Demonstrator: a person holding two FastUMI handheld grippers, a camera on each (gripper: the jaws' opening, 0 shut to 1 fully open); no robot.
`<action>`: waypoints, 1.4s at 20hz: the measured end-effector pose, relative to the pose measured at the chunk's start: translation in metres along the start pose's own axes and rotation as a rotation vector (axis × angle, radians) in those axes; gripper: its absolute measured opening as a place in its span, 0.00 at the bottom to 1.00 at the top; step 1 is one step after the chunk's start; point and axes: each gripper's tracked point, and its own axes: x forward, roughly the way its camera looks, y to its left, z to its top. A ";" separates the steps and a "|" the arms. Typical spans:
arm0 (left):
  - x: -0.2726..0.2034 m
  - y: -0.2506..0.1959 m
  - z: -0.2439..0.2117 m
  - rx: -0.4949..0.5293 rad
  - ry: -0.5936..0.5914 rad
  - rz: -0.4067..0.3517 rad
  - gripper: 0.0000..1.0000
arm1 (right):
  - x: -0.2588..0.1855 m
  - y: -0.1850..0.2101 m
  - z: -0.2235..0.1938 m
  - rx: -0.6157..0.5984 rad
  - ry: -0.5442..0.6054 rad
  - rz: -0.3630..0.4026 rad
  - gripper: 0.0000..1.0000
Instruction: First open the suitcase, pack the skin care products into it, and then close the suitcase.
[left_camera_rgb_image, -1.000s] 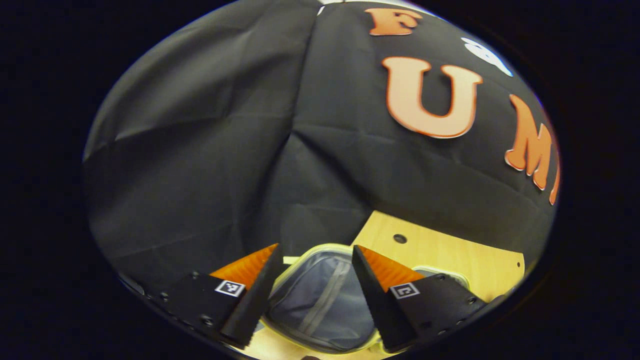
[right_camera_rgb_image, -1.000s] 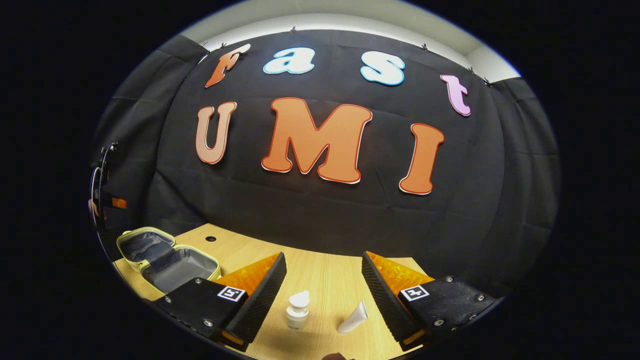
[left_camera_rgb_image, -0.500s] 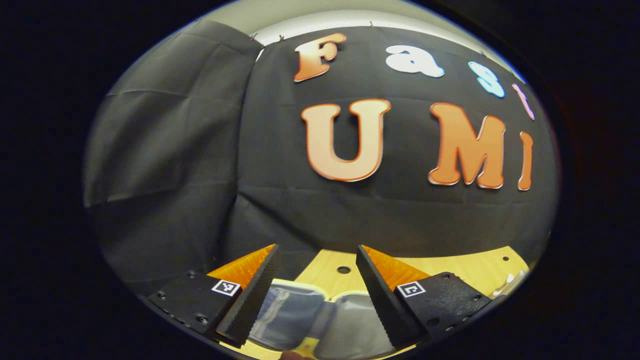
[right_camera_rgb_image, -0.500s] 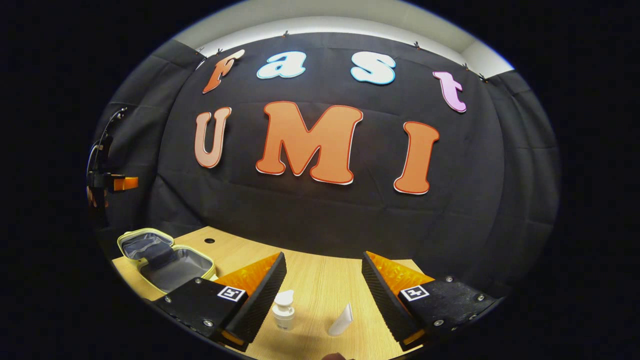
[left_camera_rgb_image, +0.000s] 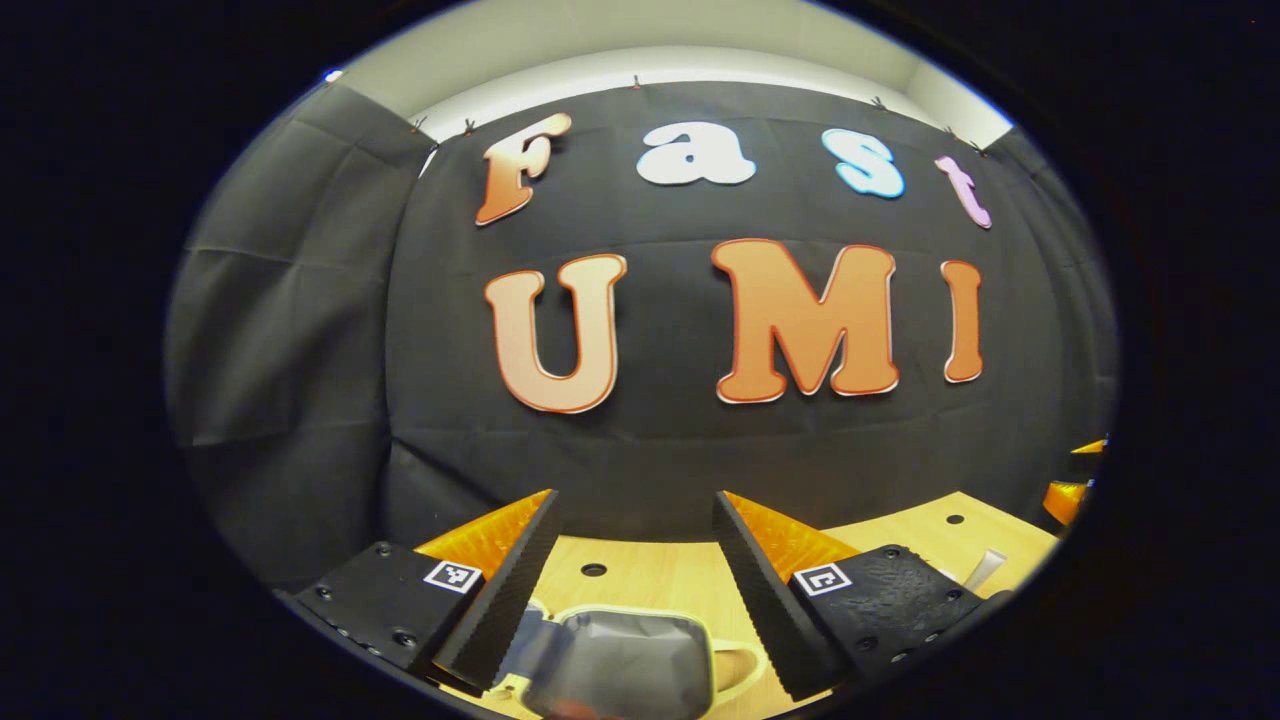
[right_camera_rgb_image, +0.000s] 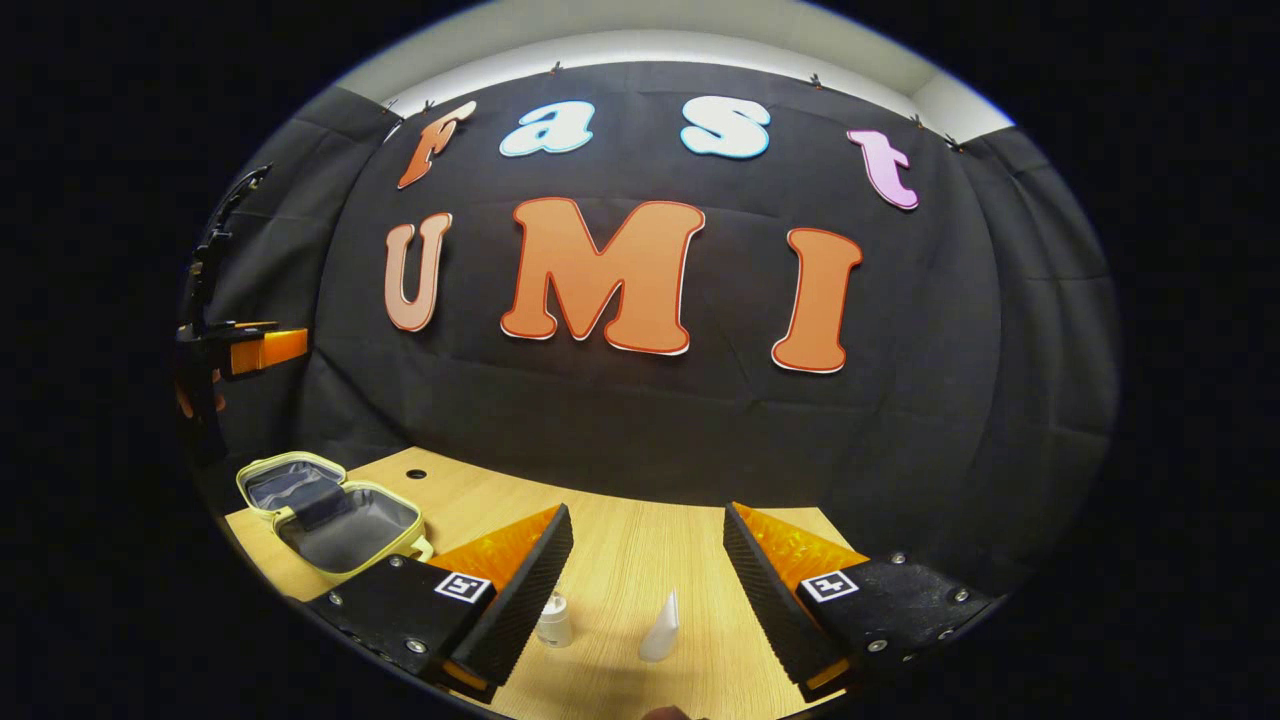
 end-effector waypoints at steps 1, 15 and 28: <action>-0.003 -0.015 -0.002 0.005 -0.003 -0.013 0.98 | -0.001 -0.001 -0.001 0.004 0.000 0.001 0.97; -0.032 -0.185 -0.094 0.028 0.226 -0.376 0.98 | -0.013 -0.014 -0.039 0.006 0.088 0.018 0.97; -0.039 -0.290 -0.212 0.087 0.499 -0.627 0.98 | -0.023 -0.036 -0.072 -0.002 0.189 0.007 0.97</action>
